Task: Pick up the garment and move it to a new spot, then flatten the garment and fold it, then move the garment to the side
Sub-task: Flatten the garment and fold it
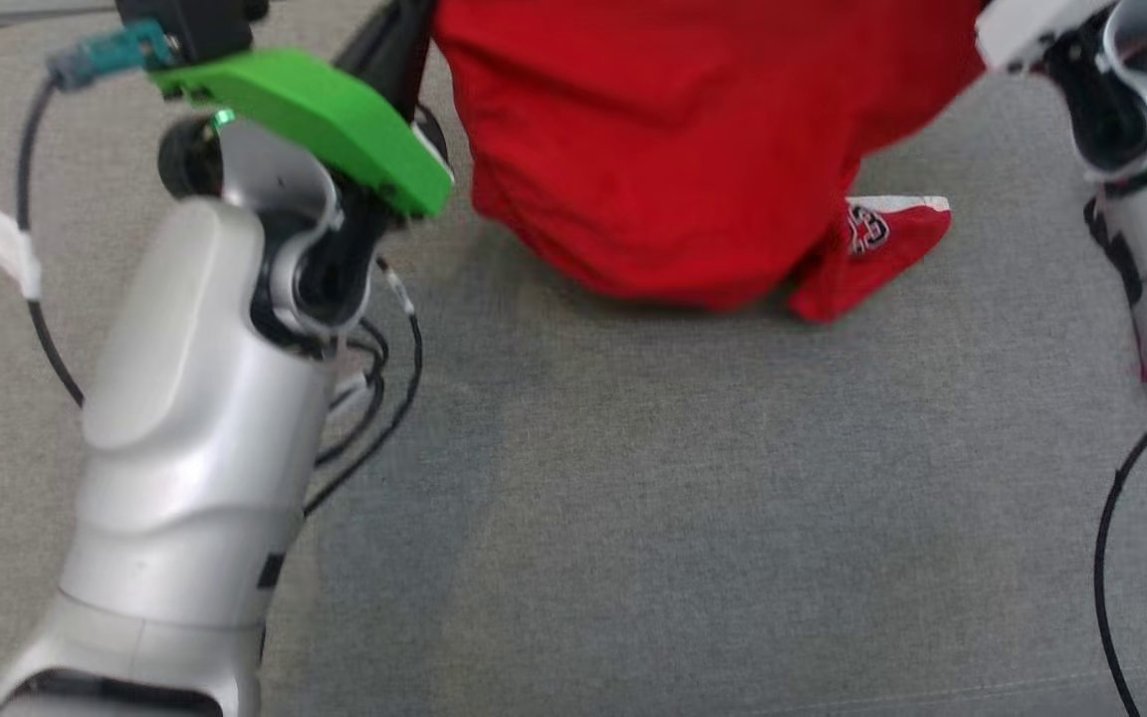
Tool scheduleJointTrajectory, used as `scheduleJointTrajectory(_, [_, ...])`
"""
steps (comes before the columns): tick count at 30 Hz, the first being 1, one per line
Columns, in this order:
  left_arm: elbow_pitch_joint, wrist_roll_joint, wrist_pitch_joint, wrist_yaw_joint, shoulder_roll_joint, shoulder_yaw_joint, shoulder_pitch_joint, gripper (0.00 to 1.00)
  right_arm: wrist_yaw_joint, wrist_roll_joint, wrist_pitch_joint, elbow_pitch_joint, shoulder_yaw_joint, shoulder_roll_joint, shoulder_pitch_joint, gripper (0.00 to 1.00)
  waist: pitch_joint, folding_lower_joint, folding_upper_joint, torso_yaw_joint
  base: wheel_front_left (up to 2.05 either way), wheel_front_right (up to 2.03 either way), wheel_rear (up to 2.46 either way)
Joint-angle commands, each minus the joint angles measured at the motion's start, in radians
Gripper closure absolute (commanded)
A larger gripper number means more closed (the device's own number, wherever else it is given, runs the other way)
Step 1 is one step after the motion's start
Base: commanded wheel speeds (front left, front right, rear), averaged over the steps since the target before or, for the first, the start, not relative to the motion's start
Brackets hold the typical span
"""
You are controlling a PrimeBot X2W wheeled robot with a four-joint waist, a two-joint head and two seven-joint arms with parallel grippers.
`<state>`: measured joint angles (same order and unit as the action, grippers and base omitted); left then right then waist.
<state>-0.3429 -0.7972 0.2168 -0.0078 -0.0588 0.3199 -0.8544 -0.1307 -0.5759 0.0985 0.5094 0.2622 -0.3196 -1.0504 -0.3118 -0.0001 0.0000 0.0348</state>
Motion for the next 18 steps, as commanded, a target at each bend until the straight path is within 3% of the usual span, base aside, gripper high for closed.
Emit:
scheduleJointTrajectory(1, [-0.023, 0.008, -0.026, 0.001, -0.002, -0.015, -0.073, 1.00, 0.000, 0.029, -0.047, 0.018, -0.010, 0.015, -0.059, 1.00, -0.105, 0.0001, 0.0000, 0.070, 0.00, 0.00, 0.00])
scheduleJointTrajectory(6, [-0.121, 0.035, -0.185, -0.023, 0.002, -0.047, -0.310, 1.00, 0.000, 0.103, -0.285, 0.080, -0.048, 0.065, -0.265, 1.00, -0.155, 0.0001, 0.0000, 0.108, 0.00, 0.00, 0.00])
scheduleJointTrajectory(11, [-0.174, 0.062, -0.355, -0.062, 0.004, -0.042, -0.439, 1.00, 0.000, 0.143, -0.363, 0.025, -0.077, 0.075, -0.372, 1.00, -0.173, 0.0001, 0.0000, 0.112, 0.00, 0.00, 0.00])
scheduleJointTrajectory(13, [-0.189, 0.077, -0.404, -0.075, 0.004, -0.028, -0.453, 1.00, 0.000, 0.151, -0.363, -0.045, -0.080, 0.070, -0.354, 1.00, -0.183, 0.0001, 0.0000, 0.106, 0.00, 0.00, 0.00])
scheduleJointTrajectory(18, [-0.232, 0.119, -0.465, -0.106, 0.005, 0.050, -0.324, 1.00, 0.000, 0.109, -0.363, -0.101, 0.043, 0.012, -0.168, 1.00, -0.188, 0.0001, 0.0000, 0.075, 0.00, 0.00, 0.00])
